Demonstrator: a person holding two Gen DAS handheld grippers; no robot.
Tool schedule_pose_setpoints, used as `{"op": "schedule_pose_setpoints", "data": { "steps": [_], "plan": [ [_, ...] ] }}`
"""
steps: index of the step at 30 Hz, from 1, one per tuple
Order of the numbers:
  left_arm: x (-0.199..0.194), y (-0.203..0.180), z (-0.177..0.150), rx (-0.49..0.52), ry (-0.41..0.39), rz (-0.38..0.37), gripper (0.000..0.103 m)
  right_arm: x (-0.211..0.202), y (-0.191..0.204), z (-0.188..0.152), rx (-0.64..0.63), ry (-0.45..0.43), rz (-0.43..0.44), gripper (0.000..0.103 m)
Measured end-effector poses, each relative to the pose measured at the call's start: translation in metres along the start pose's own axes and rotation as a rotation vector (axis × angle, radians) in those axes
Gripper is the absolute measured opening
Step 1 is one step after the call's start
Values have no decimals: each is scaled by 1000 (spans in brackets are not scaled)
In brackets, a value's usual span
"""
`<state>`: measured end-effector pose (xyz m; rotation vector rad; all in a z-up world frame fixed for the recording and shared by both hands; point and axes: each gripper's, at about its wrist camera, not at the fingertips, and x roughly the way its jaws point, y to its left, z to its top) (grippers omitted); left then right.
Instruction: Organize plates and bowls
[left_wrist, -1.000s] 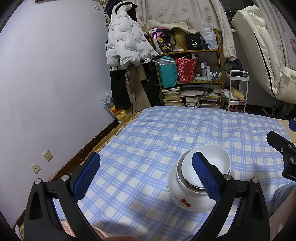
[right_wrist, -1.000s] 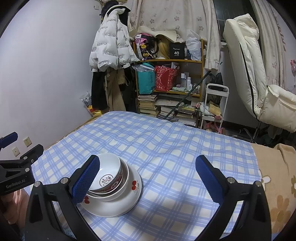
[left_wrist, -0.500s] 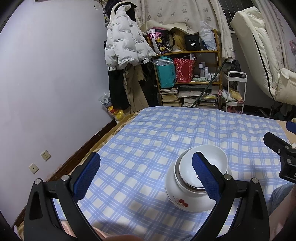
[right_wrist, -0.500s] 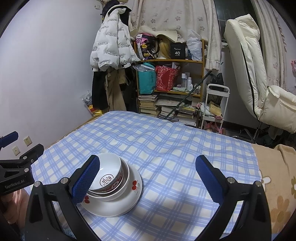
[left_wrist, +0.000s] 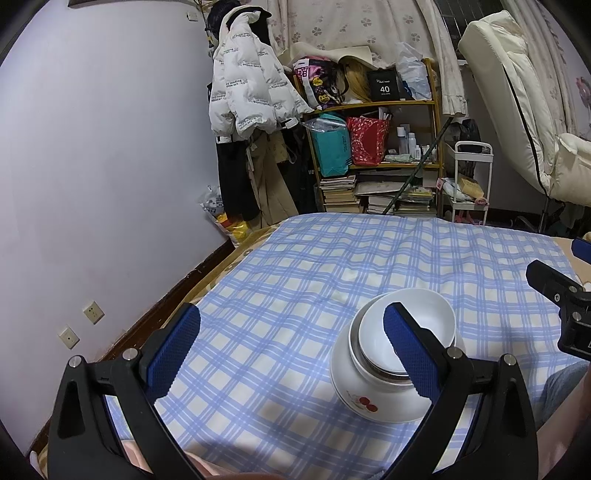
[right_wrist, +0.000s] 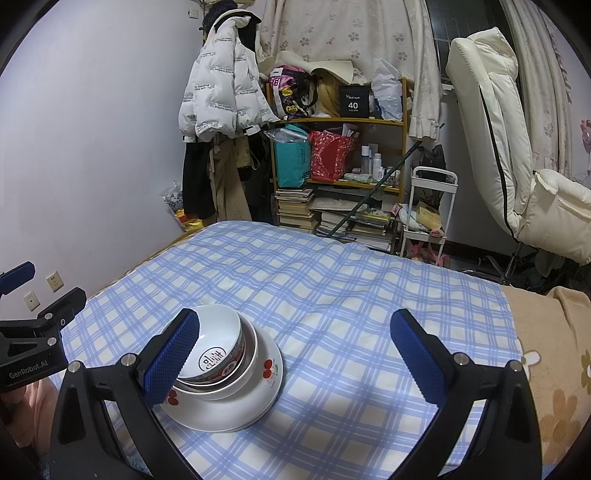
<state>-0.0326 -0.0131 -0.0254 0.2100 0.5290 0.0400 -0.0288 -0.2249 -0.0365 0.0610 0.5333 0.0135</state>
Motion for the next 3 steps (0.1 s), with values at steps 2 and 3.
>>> {"op": "schedule_pose_setpoints", "data": {
  "steps": [2,3],
  "plan": [
    [0,0,0,0,-1,2,98,0,0,0,0,0,0,103],
    [0,0,0,1,0,0,98,0,0,0,0,0,0,103]
  ]
}}
